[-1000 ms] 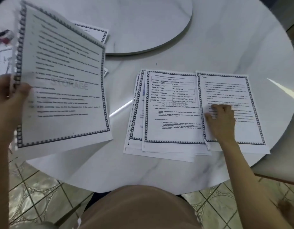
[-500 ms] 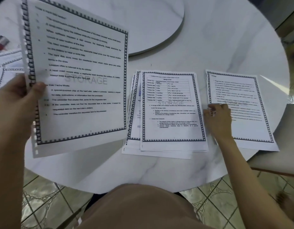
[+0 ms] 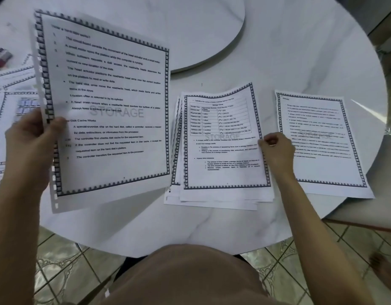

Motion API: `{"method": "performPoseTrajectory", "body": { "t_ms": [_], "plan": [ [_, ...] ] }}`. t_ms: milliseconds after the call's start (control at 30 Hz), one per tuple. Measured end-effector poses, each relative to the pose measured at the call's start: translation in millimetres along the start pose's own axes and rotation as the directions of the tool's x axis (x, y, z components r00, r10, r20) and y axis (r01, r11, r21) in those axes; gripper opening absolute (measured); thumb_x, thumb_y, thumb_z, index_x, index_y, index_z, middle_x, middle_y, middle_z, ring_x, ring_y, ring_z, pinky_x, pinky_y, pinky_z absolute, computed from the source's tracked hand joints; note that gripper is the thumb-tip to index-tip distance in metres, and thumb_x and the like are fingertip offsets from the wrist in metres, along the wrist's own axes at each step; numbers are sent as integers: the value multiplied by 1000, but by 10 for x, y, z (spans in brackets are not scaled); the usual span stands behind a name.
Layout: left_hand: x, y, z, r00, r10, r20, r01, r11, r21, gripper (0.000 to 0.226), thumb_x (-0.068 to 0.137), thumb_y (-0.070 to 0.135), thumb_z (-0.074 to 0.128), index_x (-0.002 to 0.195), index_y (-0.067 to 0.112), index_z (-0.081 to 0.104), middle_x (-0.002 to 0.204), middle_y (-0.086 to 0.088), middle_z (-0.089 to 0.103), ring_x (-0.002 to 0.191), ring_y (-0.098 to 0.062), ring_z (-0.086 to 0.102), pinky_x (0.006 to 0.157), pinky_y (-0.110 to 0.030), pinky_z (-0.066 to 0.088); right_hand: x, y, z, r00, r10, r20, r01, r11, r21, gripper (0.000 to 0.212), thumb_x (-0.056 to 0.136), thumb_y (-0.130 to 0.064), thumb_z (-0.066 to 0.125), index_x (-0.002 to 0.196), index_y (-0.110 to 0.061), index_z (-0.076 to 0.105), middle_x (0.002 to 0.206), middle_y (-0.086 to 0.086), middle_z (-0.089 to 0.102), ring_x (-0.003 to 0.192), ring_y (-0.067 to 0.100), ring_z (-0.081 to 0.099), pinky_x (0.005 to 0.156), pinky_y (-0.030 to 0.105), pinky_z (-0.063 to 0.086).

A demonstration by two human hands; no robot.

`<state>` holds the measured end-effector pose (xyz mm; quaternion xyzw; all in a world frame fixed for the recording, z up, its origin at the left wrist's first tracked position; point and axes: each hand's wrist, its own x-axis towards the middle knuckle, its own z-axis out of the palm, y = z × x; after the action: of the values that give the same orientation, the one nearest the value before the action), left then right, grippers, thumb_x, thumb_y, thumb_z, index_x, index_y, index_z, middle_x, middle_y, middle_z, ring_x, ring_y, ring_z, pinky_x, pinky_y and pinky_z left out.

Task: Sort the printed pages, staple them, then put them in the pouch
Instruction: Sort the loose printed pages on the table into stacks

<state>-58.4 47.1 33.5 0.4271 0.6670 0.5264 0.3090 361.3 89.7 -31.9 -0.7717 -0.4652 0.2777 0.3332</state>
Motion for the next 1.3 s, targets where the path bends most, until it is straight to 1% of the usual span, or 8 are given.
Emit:
{"method": "performPoseTrajectory", "body": {
  "t_ms": [300,533,700,800,933,1033,1167,1300],
  "plan": [
    [2,-93,-52,996,-7,85,9,1000,-24,21,81,37,57,99,30,65,98,11,69,86,-8,67,77,-31,58,354,58,-433,994,110,4,-110,987,120,18,84,-13,65,101,-6,65,85,3,62,81,13,57,65,13,42],
    [-13,-130,86,997,-14,71,14,1000,3,27,91,20,51,115,12,61,98,9,67,80,-2,66,73,-22,57,270,105,-259,997,57,56,-63,991,119,6,85,-11,64,88,-16,65,74,-10,60,65,3,53,60,12,44],
    [-18,-138,88,998,-37,54,36,999,15,18,89,24,52,101,22,65,107,-4,67,84,-10,65,71,-20,57,428,159,-419,996,87,34,-92,978,190,5,86,-13,63,89,-16,62,75,-7,58,67,4,52,56,11,43],
    [-21,-142,94,998,-51,39,50,998,36,16,90,22,51,93,29,65,101,4,68,84,-10,65,69,-18,57,487,217,-475,992,119,40,-125,968,219,14,86,-12,63,78,-23,60,76,-4,60,69,10,54,61,22,47],
    [-27,-150,89,998,-49,42,47,998,50,19,89,24,52,104,25,63,109,-7,67,90,-20,65,75,-25,57,628,293,-593,989,144,-43,-135,976,171,6,86,-12,62,86,-19,63,75,-8,57,64,4,49,52,11,40],
    [-38,-143,79,998,-50,40,48,998,41,20,88,23,52,105,24,64,106,-3,67,96,-26,63,85,-36,53,784,390,-747,984,108,-143,-98,992,78,20,86,-10,60,105,-6,65,88,1,62,75,9,55,59,1,42],
    [-36,-166,63,997,-60,42,58,998,38,18,90,21,52,101,26,65,95,13,69,85,-10,66,76,-25,57,960,525,-979,968,108,-225,-122,991,-50,25,86,-5,56,110,0,65,108,19,66,84,16,58,81,8,42],
    [-25,-207,47,998,-47,49,45,997,59,26,91,21,51,114,14,62,102,1,68,84,-11,65,71,-19,57,1121,747,-1150,966,121,-230,-153,980,-127,27,84,-4,55,108,2,65,99,12,72,69,-6,56,62,-8,33]
  ]
}}
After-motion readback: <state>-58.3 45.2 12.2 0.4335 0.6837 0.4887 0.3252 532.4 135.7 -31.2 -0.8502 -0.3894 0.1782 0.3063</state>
